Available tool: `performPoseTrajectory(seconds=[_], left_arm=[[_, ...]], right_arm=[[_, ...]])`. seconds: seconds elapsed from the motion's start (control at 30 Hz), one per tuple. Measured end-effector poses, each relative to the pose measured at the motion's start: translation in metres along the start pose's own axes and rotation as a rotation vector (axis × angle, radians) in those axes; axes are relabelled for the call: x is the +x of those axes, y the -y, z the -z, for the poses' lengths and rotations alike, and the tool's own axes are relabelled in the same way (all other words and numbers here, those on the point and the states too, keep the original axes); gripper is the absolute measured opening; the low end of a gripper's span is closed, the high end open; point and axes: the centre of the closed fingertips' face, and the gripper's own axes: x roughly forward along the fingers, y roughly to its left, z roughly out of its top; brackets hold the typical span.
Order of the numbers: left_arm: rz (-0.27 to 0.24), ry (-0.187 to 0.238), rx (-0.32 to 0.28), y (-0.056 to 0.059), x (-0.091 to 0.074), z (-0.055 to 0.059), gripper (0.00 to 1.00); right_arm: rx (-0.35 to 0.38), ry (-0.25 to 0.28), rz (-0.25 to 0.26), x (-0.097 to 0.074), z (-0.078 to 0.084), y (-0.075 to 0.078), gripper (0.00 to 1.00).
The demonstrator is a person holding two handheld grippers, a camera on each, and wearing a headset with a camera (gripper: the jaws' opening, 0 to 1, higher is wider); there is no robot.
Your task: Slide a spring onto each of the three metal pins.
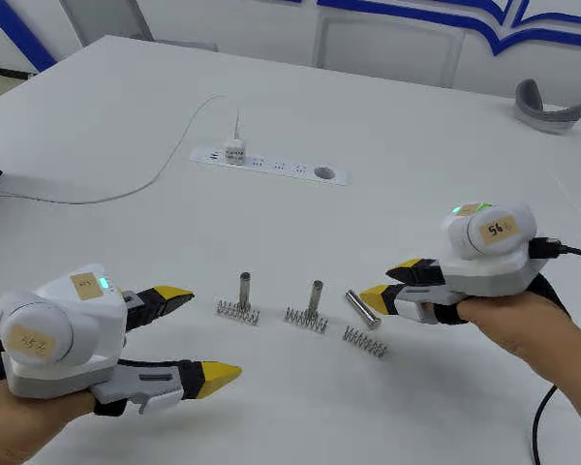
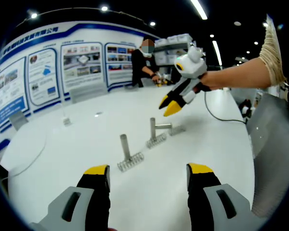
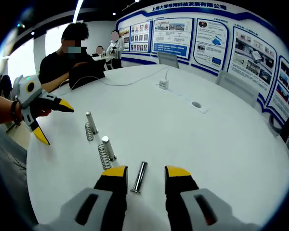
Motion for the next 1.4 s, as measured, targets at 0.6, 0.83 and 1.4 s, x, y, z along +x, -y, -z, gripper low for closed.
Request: performPoseTrajectory(seconds=[0.6,0.83,1.4], left_arm=[[-0.002,0.008,-0.014,-0.003,0.003,0.003,0.64],[-0.002,0.009,-0.018,-0.003,0.003,0.003,0.64],[-0.005,0.012,-0.030,-0.003,0.004,0.004,0.64]], right_arm=[[0.016,-0.144,0.008,0.034,0.007,-0.003,0.19],[0.041,-0.179,0.012,0.041,0.014,-0.003,0.15],[0.078,-0.221,0.003,0.048,0.019,-0.004,0.10]])
